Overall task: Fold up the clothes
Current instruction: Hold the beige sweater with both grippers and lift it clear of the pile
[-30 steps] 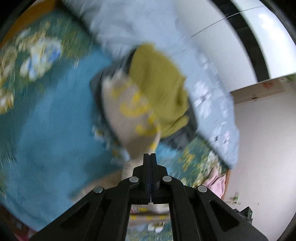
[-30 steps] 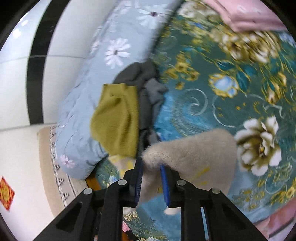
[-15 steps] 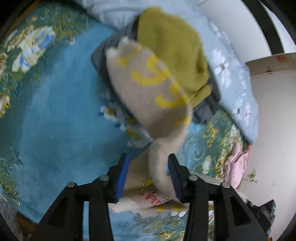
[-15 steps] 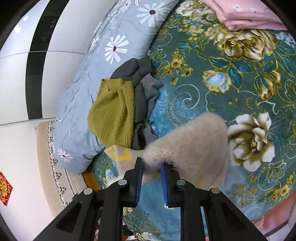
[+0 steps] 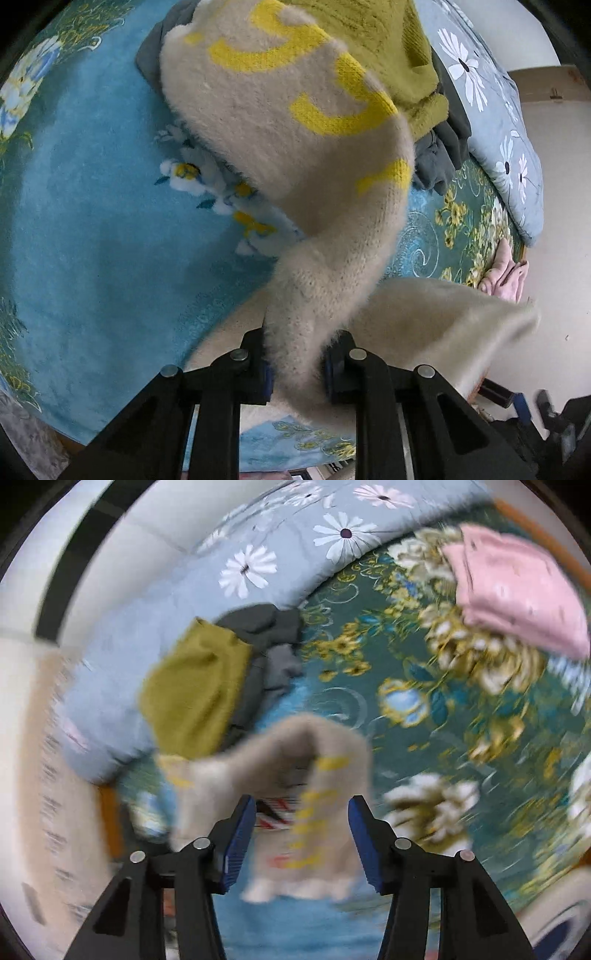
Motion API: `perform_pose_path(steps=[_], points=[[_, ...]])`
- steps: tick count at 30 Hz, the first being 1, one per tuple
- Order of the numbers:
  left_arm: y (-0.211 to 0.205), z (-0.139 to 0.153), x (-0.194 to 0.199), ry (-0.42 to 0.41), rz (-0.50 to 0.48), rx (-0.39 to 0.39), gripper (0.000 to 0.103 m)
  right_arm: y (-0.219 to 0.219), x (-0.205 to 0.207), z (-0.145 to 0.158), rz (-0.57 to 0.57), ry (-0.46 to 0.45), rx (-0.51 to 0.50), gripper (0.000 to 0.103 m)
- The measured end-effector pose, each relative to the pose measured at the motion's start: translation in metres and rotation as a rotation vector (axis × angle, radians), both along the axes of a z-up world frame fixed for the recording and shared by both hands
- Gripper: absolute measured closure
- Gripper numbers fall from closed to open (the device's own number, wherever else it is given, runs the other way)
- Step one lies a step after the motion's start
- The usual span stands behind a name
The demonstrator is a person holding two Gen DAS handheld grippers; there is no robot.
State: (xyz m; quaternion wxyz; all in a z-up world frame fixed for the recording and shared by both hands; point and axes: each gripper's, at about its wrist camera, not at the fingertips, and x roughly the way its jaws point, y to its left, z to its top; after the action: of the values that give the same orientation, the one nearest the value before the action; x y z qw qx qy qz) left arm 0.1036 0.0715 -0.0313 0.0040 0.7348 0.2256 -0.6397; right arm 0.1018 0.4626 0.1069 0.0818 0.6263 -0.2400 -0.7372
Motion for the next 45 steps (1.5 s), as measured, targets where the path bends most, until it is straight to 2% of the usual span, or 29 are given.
perform_pose_path(steps=[2,5,14,15,16,17,18,19,22,26,29,34,39,45], points=[[-0.001,-0.001,0.002,-0.008,0.002,0.000,0.083,-0.010,-0.013,-0.017,0.037,-0.026,0.043,0.047],[-0.002,-0.001,0.004,-0.015,0.004,-0.001,0.083,-0.019,-0.031,-0.041,0.007,-0.051,0.033,0.047],[-0.007,-0.002,-0.006,-0.049,0.035,-0.001,0.083,-0.043,-0.071,-0.084,0.033,-0.099,0.127,0.048],[-0.008,-0.002,-0.007,-0.050,0.042,-0.003,0.083,-0.043,-0.074,-0.087,0.033,-0.105,0.131,0.051],[-0.009,0.000,-0.007,-0.045,0.051,-0.008,0.083,-0.042,-0.076,-0.089,0.031,-0.108,0.133,0.067],[-0.010,0.001,-0.007,-0.041,0.059,-0.012,0.086,-0.042,-0.077,-0.090,0.029,-0.112,0.135,0.077],[-0.011,0.003,-0.008,-0.037,0.068,-0.017,0.088,-0.041,-0.079,-0.092,0.027,-0.115,0.136,0.087],[-0.012,0.005,-0.008,-0.032,0.077,-0.021,0.089,-0.039,-0.079,-0.090,0.019,-0.113,0.130,0.091],[-0.015,0.018,-0.003,0.002,0.129,-0.020,0.091,-0.034,-0.078,-0.075,0.009,-0.067,0.094,0.093],[-0.016,0.057,0.006,0.098,0.187,-0.010,0.092,-0.025,-0.072,-0.029,0.015,0.060,0.054,0.093],[-0.013,0.100,0.008,0.223,0.210,-0.007,0.092,-0.018,-0.065,0.012,0.021,0.163,0.017,0.093],[-0.031,0.181,0.014,0.430,0.262,0.022,0.092,-0.014,-0.048,0.069,0.058,0.310,-0.042,0.093],[-0.042,0.237,0.057,0.574,0.249,0.062,0.092,-0.017,-0.010,0.126,0.111,0.458,-0.062,0.093],[-0.061,0.268,0.129,0.643,0.228,0.108,0.092,-0.016,0.064,0.164,0.132,0.549,-0.061,0.093]])
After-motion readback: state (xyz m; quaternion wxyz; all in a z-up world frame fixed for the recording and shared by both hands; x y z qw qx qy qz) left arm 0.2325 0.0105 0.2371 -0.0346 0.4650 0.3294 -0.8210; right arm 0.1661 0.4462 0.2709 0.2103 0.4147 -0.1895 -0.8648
